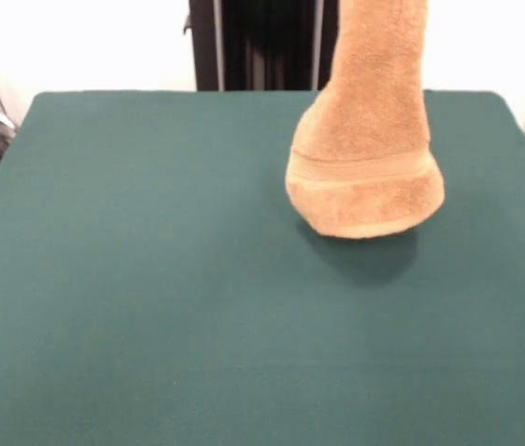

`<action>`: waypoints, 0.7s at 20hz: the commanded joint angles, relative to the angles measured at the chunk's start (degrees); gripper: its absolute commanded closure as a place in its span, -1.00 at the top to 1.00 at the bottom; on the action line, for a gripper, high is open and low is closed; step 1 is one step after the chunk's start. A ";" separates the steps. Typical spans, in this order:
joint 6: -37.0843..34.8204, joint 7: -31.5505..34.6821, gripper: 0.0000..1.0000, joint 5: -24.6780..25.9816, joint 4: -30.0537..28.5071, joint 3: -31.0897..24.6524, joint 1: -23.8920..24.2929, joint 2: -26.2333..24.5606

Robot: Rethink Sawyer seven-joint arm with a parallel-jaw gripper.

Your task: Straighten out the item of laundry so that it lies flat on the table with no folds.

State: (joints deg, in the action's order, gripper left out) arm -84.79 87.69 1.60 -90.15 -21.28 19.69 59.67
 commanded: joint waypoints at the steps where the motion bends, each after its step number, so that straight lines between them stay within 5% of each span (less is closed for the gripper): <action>1: -2.31 -0.47 -1.00 0.04 -3.68 -4.30 -2.76 -4.66; 8: 1.29 -0.46 -1.00 -1.23 -6.92 -3.30 -2.77 -2.83; 14: -4.17 -1.67 -1.00 -1.55 -2.95 -4.82 -2.01 -5.24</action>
State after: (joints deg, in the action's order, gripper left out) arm -85.45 87.69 1.57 -89.53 -21.33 18.91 58.86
